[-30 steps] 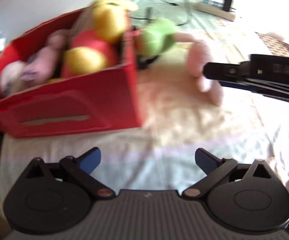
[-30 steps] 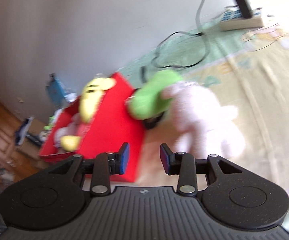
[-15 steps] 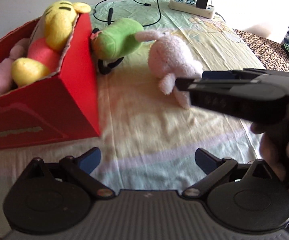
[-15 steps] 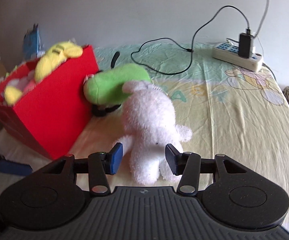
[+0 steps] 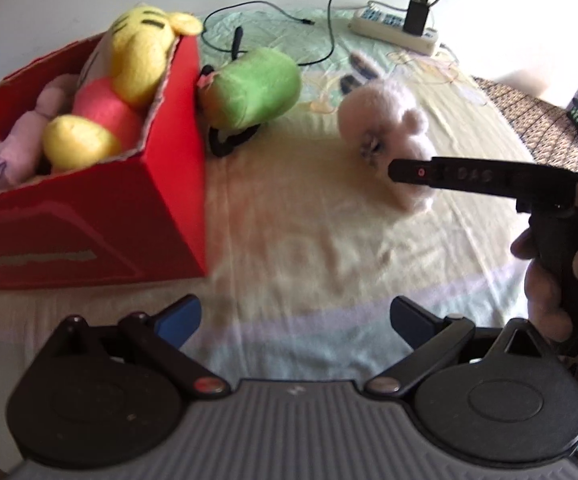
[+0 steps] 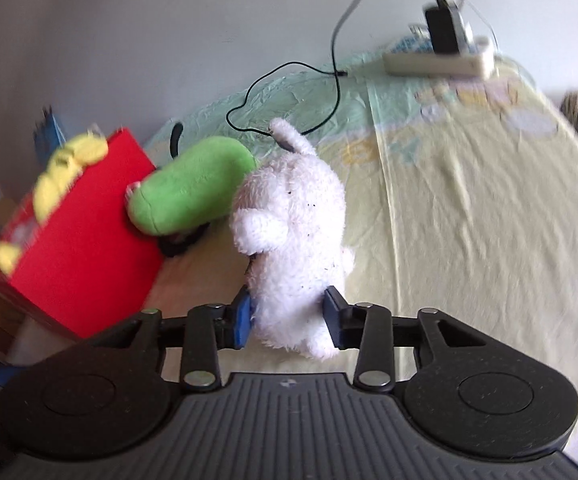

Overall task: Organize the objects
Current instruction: 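Close the right tool on the white bunny plush with blue bow, then lift the white bunny with the right tool and carry it toward the box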

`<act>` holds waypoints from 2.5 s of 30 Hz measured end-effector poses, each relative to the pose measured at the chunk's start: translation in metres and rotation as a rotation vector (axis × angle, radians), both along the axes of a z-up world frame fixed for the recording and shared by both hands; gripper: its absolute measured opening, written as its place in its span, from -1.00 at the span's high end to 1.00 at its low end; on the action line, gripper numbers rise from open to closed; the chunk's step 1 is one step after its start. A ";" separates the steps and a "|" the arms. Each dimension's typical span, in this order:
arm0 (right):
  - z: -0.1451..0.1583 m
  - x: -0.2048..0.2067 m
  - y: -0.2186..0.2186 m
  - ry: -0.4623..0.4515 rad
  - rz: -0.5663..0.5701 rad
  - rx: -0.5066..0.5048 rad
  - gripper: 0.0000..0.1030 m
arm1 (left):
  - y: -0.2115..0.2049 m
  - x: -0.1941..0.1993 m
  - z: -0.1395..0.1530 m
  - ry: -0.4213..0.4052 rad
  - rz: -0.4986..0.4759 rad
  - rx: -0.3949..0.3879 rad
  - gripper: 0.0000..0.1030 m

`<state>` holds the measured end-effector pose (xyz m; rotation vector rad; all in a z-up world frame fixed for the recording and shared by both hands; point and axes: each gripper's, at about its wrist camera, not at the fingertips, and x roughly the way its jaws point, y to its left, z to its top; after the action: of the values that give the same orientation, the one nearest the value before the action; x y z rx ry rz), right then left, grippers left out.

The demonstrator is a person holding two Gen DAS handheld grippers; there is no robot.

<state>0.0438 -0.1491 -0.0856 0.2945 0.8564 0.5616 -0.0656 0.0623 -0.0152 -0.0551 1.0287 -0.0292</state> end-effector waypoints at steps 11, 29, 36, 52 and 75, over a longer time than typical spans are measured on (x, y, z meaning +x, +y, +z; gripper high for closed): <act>-0.032 -0.031 -0.050 0.386 -0.039 0.435 0.26 | -0.019 0.011 0.006 -0.041 -0.111 -0.073 -0.95; -0.002 -0.023 -0.082 0.235 -0.091 0.250 -0.11 | -0.051 0.059 -0.006 -0.005 -0.183 -0.188 -0.92; -0.004 -0.013 -0.109 0.209 -0.178 0.255 0.02 | -0.052 0.068 -0.016 0.041 -0.191 -0.230 -0.87; -0.051 0.012 -0.068 0.495 -0.054 0.551 0.36 | -0.041 0.090 -0.030 0.062 -0.157 -0.285 -0.84; -0.038 0.022 -0.046 0.362 -0.029 0.447 0.10 | -0.056 0.109 -0.043 0.082 -0.193 -0.194 -0.04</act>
<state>0.0657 -0.1947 -0.1235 0.8340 1.0675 0.6825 0.0430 0.0064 -0.0577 -0.1346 1.1077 -0.3043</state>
